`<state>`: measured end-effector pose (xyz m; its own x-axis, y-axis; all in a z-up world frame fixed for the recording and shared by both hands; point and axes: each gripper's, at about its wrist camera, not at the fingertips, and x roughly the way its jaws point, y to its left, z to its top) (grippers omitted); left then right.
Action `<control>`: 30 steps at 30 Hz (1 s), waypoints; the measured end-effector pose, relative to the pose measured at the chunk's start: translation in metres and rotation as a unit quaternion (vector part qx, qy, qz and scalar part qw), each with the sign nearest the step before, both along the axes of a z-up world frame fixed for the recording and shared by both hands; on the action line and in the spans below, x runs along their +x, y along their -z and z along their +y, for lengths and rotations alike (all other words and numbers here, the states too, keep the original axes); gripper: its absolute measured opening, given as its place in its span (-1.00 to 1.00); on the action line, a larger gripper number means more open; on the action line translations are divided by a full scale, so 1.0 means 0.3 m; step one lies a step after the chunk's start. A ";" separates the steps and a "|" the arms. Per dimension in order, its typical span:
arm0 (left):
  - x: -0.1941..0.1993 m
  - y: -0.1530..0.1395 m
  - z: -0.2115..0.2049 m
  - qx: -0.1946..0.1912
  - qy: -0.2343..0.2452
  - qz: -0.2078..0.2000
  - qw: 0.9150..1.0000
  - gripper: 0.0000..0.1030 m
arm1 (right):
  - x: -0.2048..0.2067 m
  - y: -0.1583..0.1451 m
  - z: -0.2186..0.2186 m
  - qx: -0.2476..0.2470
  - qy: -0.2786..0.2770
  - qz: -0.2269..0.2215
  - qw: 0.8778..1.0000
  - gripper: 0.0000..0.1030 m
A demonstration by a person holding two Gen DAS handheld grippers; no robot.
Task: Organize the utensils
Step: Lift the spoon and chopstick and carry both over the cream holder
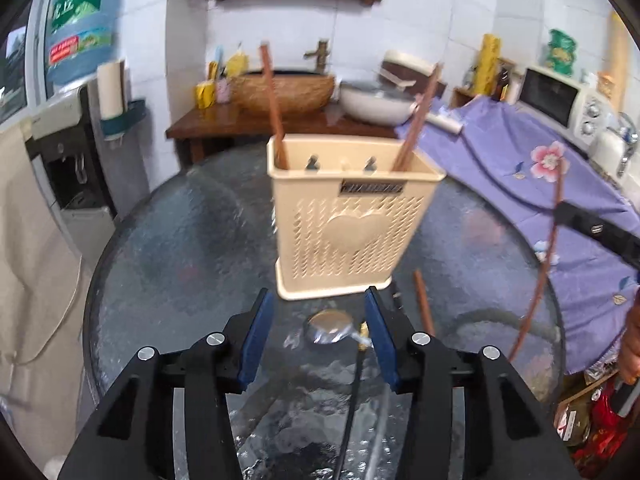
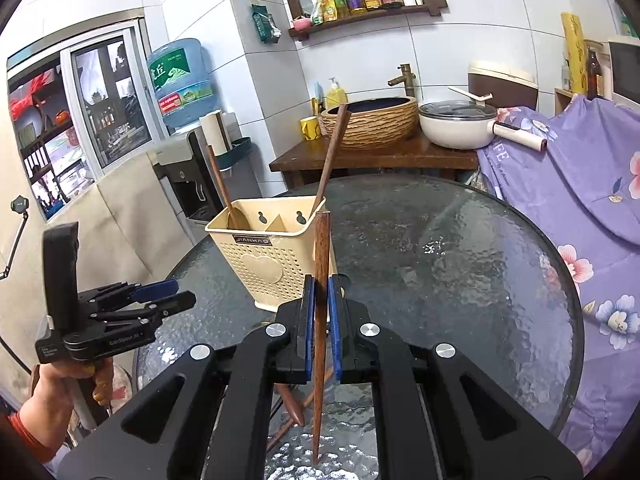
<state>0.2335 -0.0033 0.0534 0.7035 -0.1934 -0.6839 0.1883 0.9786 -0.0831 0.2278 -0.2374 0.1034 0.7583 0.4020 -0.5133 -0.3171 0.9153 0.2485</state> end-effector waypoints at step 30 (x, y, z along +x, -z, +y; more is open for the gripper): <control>0.359 0.292 -0.127 0.006 -0.123 0.210 0.970 -0.09 | -0.045 0.006 0.029 -0.013 -0.037 -0.023 0.999 -0.85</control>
